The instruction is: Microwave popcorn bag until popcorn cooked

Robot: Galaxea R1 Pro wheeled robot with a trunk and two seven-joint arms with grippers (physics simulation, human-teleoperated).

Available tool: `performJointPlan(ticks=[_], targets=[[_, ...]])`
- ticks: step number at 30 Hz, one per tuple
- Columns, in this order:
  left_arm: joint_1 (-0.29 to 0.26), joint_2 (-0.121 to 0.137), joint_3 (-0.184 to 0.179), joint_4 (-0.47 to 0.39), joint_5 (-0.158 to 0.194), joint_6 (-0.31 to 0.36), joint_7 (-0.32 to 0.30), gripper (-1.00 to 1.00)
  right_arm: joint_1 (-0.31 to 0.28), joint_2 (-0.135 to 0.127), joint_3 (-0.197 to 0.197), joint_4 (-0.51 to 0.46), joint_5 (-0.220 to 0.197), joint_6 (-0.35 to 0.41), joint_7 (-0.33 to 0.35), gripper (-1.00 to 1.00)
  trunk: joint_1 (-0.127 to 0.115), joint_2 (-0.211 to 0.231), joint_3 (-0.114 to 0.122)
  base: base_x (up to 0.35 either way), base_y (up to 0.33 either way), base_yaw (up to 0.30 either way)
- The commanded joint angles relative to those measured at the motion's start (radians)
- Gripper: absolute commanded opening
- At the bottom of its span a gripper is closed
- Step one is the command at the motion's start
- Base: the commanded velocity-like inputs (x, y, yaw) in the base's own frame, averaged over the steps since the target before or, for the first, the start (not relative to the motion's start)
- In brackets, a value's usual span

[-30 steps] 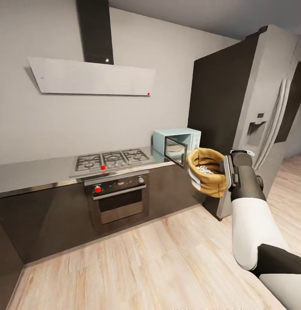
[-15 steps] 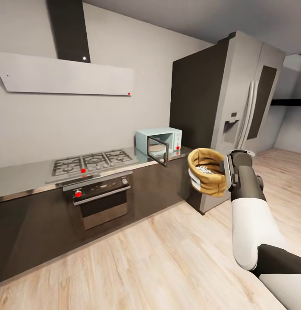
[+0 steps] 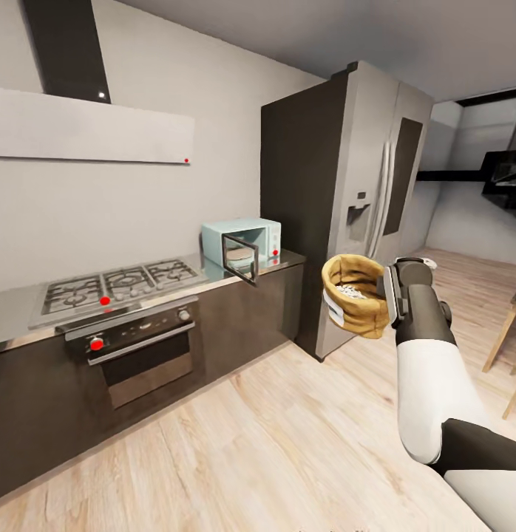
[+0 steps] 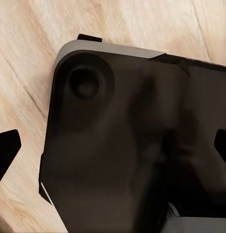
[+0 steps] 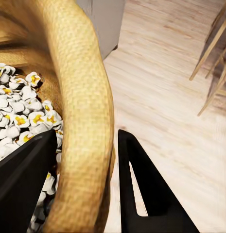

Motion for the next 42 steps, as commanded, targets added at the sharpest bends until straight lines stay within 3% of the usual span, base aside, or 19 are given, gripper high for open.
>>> performJointPlan(ticks=[1,21,42], targets=[[0.000,0.000,0.001,-0.001,0.006,-0.002,0.000,1.00,-0.001,0.001,-0.002,-0.001,-0.001,0.002,-0.005,-1.00,0.000,-0.001,-0.001,0.000,0.000,-0.265],[0.000,0.002,0.001,-0.004,0.005,-0.001,-0.001,1.00,-0.001,0.002,-0.002,0.000,-0.002,0.002,-0.004,-1.00,0.000,-0.001,-0.001,0.003,-0.002,-0.023],[0.000,0.001,-0.002,-0.001,0.004,0.000,0.000,1.00,-0.001,0.001,-0.002,-0.008,0.005,0.002,-0.005,-1.00,0.000,-0.001,-0.001,0.281,-0.133,0.000]])
